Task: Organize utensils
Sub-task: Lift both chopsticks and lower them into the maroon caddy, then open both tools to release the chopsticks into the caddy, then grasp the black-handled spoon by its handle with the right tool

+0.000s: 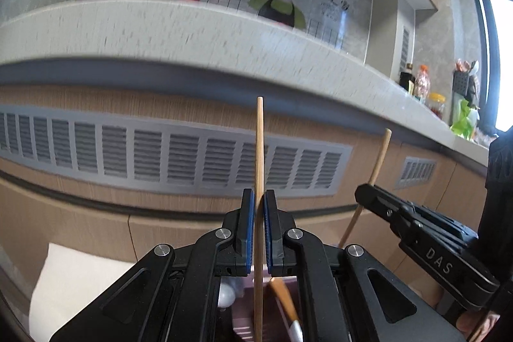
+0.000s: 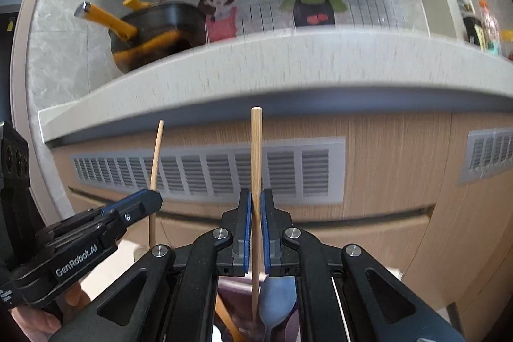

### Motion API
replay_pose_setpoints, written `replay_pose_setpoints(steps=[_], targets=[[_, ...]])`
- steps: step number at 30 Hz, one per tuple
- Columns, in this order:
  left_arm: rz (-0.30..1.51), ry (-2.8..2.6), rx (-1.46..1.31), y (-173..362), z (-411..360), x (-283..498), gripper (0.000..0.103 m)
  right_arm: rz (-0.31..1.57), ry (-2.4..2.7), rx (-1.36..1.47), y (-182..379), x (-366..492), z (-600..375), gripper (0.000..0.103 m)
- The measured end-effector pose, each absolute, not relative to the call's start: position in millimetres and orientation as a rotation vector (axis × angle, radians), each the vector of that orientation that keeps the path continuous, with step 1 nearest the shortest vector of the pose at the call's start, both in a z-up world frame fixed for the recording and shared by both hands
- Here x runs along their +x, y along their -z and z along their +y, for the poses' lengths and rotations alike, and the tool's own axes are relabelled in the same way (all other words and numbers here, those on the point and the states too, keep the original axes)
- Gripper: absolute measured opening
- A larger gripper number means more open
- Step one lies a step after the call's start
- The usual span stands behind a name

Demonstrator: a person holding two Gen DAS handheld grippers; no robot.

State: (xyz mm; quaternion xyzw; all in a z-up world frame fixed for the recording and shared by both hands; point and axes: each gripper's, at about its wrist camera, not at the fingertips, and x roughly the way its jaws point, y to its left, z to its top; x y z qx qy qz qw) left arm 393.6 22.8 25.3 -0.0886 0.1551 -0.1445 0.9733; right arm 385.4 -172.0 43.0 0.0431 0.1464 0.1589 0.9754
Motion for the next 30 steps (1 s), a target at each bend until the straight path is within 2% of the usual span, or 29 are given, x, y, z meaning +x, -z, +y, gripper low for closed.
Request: replay_pose_setpoints(steps=[8, 10, 14, 19, 22, 26, 28, 30], targets=[[0.432, 0.277, -0.194, 19, 25, 398, 0.008, 0.439, -0.349, 0.058, 1, 387, -165, 0.006], [0.458, 0.281, -0.201, 25, 27, 394, 0.009, 0.490, -0.350, 0.047, 8, 389, -164, 0.011], [0.512, 0.305, -0.193, 25, 34, 374, 0.021, 0.556, -0.371, 0.087, 19, 383, -169, 0.049], [0.548, 0.276, -0.199, 12, 53, 330, 0.042, 0.511, -0.283, 0.041, 17, 347, -176, 0.064], [0.586, 0.245, -0.170, 11, 61, 303, 0.047, 0.510, -0.256, 0.027, 11, 326, -180, 0.074], [0.680, 0.181, -0.123, 22, 65, 269, 0.053, 0.492, -0.204, -0.056, 8, 288, -181, 0.098], [0.725, 0.175, -0.110, 30, 65, 258, 0.054, 0.478, -0.178, -0.111, 6, 274, -176, 0.103], [0.777, 0.166, -0.093, 42, 63, 248, 0.055, 0.481, -0.169, -0.167, 9, 258, -171, 0.103]])
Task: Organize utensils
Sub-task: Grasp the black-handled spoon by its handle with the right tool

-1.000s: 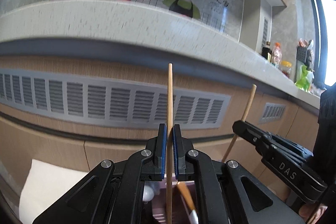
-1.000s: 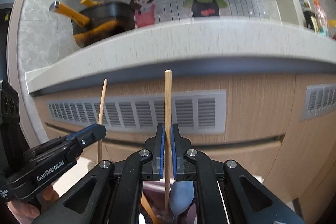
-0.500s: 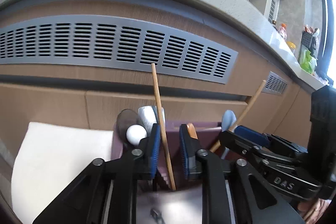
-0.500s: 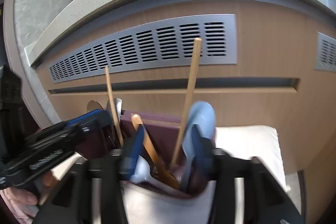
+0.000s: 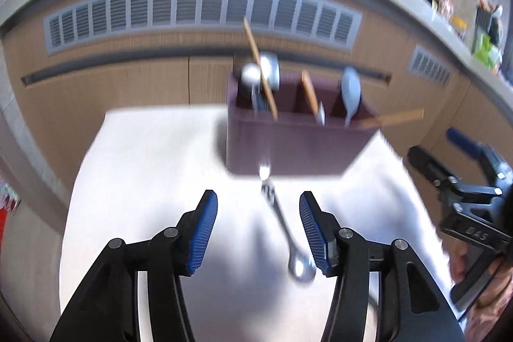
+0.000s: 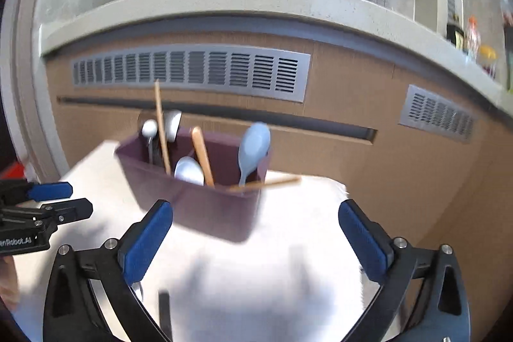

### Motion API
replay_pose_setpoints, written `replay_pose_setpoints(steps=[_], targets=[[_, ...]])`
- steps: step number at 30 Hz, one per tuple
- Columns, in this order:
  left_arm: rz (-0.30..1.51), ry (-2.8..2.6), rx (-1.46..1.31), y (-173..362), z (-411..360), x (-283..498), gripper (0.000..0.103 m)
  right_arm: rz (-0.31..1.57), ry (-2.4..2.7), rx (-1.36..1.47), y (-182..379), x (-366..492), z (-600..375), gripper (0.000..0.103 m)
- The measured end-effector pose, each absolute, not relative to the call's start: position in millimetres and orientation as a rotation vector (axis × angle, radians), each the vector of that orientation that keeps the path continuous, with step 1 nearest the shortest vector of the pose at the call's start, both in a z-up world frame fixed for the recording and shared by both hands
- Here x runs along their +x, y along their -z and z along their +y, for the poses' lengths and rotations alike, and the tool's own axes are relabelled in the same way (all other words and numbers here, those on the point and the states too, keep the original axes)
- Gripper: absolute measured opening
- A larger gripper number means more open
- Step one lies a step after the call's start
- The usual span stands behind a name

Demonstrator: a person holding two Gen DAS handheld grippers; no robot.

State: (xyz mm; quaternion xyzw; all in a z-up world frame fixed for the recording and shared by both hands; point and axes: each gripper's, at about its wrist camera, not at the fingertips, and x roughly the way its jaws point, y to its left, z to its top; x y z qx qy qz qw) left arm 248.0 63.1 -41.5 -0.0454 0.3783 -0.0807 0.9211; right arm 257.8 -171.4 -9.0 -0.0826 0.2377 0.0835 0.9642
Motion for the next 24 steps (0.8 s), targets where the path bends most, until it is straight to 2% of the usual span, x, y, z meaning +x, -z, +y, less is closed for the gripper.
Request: replay_pose_setpoints(steps=[8, 13, 17, 20, 22, 24], targets=[[0.939, 0.123, -0.034, 82, 51, 216, 0.058, 0.682, -0.276, -0.263, 54, 216, -164, 0.103], [0.960, 0.106, -0.012, 84, 44, 212, 0.059, 0.802, -0.355, -0.261, 83, 203, -152, 0.103], [0.960, 0.103, -0.013, 81, 43, 207, 0.059, 0.842, -0.382, -0.267, 98, 198, -139, 0.099], [0.955, 0.097, -0.007, 78, 44, 205, 0.061, 0.864, -0.399, -0.258, 104, 198, -135, 0.091], [0.954, 0.098, -0.007, 77, 43, 204, 0.062, 0.882, -0.404, -0.257, 106, 199, -134, 0.079], [0.954, 0.099, -0.004, 77, 42, 205, 0.062, 0.913, -0.411, -0.250, 110, 199, -135, 0.053]])
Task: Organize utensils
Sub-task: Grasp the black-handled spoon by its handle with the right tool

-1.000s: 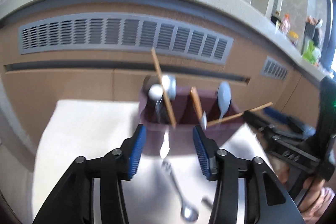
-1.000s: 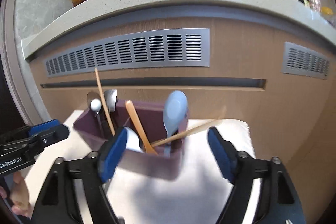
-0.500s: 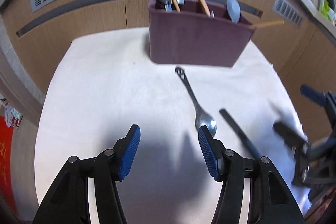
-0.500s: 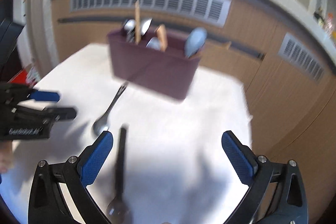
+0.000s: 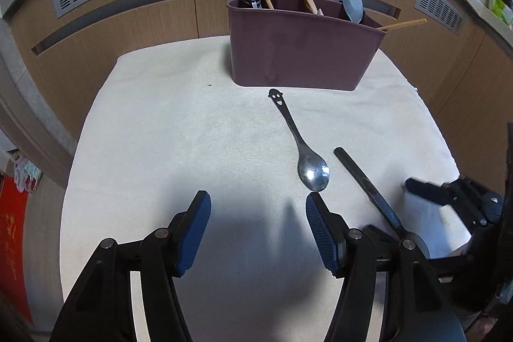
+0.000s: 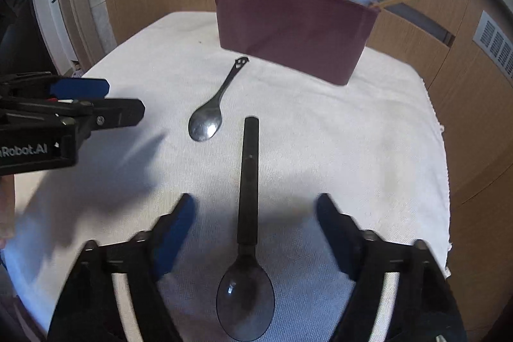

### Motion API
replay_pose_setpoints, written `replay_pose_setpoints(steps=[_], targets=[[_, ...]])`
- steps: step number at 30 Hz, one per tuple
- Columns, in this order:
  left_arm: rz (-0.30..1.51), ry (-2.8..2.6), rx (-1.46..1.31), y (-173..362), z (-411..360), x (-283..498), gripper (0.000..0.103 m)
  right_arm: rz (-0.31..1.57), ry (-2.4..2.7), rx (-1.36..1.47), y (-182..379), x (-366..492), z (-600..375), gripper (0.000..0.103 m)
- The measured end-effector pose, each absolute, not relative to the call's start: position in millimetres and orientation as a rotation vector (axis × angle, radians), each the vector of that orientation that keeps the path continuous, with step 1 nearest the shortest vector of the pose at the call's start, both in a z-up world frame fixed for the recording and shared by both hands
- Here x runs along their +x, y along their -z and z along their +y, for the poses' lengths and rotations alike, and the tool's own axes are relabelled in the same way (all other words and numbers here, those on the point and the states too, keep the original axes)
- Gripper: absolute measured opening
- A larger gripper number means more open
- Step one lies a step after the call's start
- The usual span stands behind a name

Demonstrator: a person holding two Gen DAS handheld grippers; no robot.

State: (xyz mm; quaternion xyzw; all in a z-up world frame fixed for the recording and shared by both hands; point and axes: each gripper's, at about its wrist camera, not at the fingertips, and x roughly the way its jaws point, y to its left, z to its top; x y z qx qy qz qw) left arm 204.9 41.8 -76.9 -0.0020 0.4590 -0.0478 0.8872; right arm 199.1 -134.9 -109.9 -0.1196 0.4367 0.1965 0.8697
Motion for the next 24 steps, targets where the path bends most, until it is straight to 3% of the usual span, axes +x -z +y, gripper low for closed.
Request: replay_pose_setpoints(steps=[3, 4, 6, 21, 24], targets=[[0.955, 0.108, 0.005, 76, 38, 205, 0.063, 0.929, -0.423, -0.207, 111, 198, -144, 0.037], [0.956, 0.112, 0.009, 76, 37, 206, 0.063, 0.928, -0.417, -0.209, 110, 197, -147, 0.024], [0.958, 0.116, 0.018, 76, 33, 208, 0.063, 0.938, -0.413, -0.211, 110, 196, -155, 0.012], [1.044, 0.179, -0.095, 98, 5, 266, 0.064, 0.932, -0.296, -0.117, 111, 191, -201, 0.013], [1.028, 0.148, -0.052, 102, -1, 271, 0.055, 0.930, -0.298, -0.113, 112, 191, -202, 0.014]])
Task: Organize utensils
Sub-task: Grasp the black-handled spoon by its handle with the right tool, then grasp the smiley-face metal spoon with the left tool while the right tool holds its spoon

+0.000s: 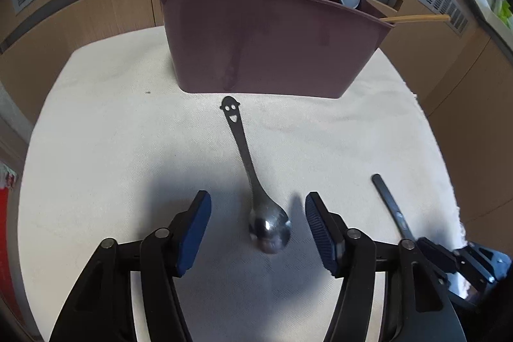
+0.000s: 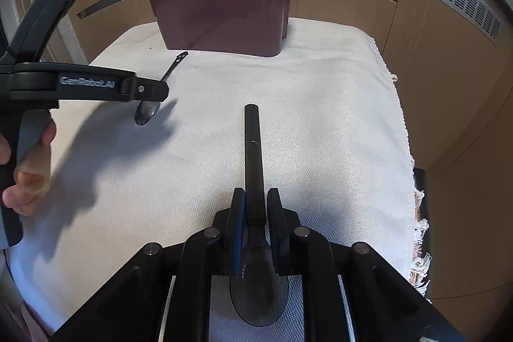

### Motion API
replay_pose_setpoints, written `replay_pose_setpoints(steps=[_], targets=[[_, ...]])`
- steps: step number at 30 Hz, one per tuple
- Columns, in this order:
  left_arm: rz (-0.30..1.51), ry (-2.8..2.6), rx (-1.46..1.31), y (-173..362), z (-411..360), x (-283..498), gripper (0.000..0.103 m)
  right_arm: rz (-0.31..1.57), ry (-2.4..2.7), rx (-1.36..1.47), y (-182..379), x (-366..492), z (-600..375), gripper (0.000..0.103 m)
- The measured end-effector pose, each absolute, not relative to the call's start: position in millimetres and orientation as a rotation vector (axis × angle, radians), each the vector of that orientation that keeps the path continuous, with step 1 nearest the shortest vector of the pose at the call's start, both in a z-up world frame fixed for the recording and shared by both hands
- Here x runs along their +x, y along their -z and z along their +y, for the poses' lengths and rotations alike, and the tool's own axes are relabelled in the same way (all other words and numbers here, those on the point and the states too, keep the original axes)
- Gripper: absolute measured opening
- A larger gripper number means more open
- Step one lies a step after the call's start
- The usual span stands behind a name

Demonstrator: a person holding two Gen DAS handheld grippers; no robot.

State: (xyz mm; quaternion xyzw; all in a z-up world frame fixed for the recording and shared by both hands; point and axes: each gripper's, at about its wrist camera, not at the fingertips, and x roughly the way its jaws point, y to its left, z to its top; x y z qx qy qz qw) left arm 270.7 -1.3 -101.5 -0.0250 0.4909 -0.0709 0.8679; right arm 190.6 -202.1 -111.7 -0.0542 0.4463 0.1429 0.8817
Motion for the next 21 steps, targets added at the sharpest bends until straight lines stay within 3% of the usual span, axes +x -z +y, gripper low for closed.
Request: replay_pose_setpoints(steps=[1, 3, 6, 15, 21], targets=[[1.024, 0.139, -0.038, 103, -2, 271, 0.044, 0.929, -0.299, -0.114, 112, 190, -202, 0.015], [1.018, 0.149, -0.034, 105, 0, 266, 0.031, 0.926, -0.298, -0.126, 111, 190, -202, 0.019], [1.009, 0.177, -0.020, 104, 3, 252, 0.022, 0.919, -0.286, -0.162, 110, 190, -201, 0.019], [1.089, 0.203, 0.024, 107, 36, 199, 0.021, 0.955, -0.360, -0.137, 105, 212, -196, 0.022], [1.100, 0.228, -0.090, 94, 47, 203, 0.024, 1.009, -0.356, -0.116, 111, 238, -191, 0.023]])
